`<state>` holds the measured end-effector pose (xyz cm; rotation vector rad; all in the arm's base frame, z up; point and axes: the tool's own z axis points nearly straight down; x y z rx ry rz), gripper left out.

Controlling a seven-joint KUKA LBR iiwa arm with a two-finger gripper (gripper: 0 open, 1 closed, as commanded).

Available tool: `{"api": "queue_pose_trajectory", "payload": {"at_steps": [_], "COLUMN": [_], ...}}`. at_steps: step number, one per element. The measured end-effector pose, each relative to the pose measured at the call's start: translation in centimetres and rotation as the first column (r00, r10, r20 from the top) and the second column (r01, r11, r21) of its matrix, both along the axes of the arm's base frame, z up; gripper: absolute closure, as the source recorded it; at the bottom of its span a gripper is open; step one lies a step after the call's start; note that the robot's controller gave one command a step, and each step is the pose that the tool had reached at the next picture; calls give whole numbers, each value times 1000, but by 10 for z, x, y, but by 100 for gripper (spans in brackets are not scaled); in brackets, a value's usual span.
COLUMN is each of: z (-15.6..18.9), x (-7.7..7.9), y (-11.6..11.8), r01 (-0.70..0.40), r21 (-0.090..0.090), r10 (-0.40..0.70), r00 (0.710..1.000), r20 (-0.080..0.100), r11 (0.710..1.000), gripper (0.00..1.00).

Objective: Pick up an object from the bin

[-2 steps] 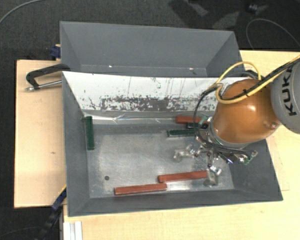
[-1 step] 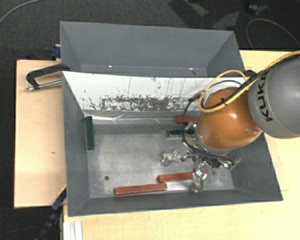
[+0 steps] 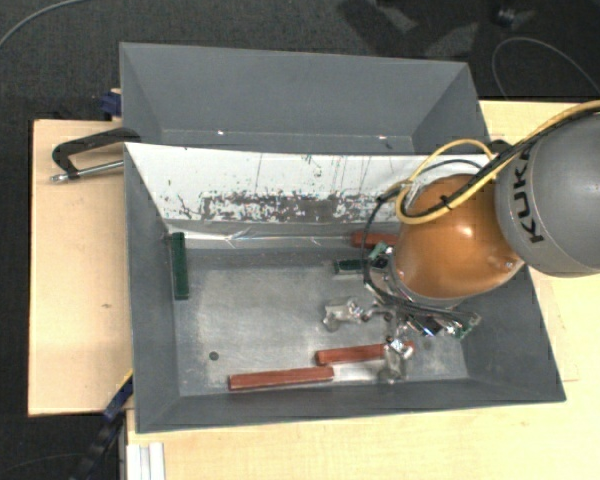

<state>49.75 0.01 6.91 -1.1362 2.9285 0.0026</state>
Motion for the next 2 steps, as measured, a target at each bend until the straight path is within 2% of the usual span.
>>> {"api": "queue_pose_trajectory", "payload": {"at_steps": [1,2], "z": [1,49], "x": [1,4], "y": [0,1], "r01": [1,3], "r21": [1,1], "r10": [-1,-3], "r00": [1000,1000], "r20": [5,10], "r11": [1000,1000], "gripper": [100,100]}}
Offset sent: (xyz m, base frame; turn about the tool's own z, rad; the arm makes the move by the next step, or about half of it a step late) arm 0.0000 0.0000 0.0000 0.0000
